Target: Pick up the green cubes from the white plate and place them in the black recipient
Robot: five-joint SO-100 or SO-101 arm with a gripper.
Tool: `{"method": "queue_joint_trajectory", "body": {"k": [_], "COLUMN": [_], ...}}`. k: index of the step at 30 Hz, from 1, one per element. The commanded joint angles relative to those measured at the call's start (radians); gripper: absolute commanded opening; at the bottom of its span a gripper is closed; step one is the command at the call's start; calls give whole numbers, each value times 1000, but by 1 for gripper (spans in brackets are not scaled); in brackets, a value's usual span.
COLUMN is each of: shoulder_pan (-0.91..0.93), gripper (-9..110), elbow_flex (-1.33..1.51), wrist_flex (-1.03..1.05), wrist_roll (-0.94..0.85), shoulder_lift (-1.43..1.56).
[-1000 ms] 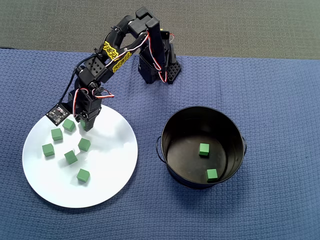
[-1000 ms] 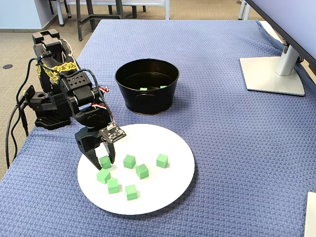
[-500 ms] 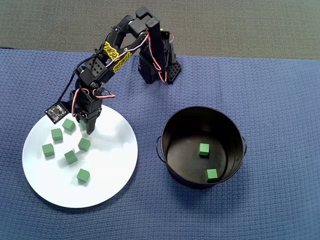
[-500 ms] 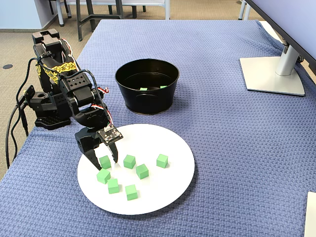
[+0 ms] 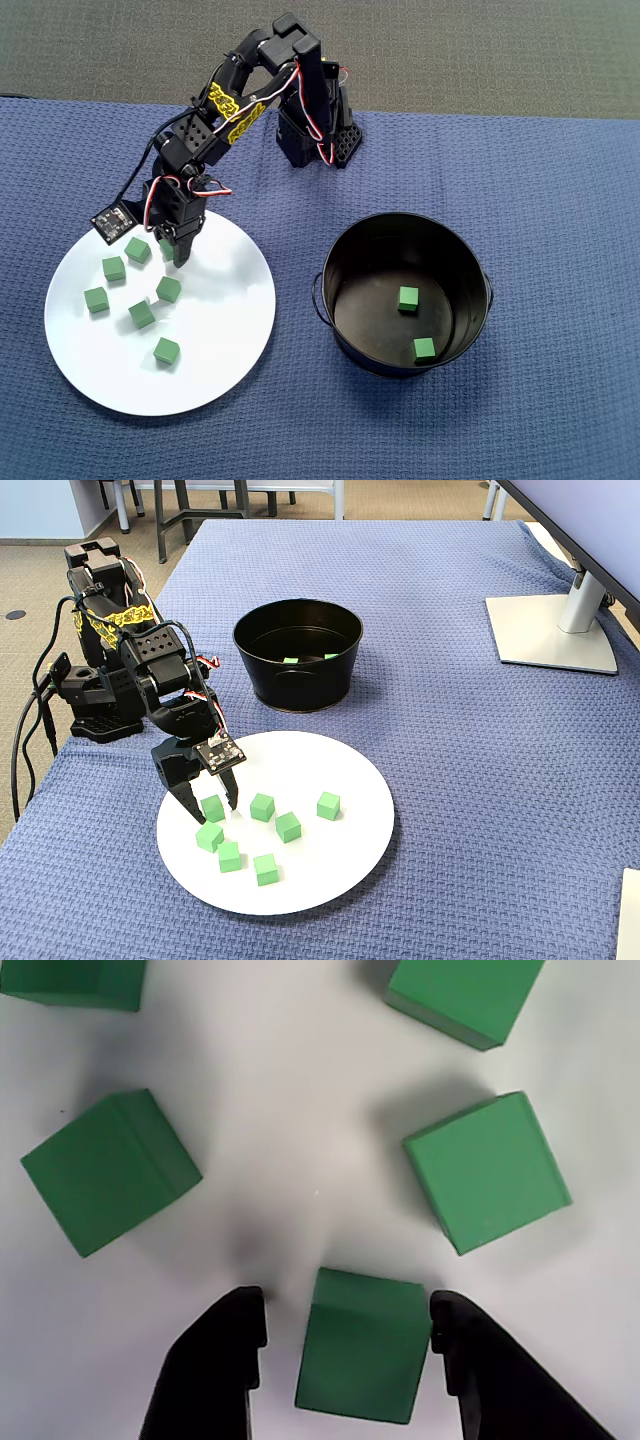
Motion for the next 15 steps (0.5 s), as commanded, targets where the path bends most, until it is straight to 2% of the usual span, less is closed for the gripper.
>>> {"method": "queue_joint_trajectory", "body": {"k": [1, 6, 12, 15], "shoulder_pan": [-3, -6, -9, -9], "gripper": [11, 10, 0, 0], "elbow_flex": [-9, 0, 0, 2], "wrist_flex": [52, 11, -6, -26], "wrist_roll": [14, 40, 60, 67], "shoulder_lift": [75, 71, 66, 63]}}
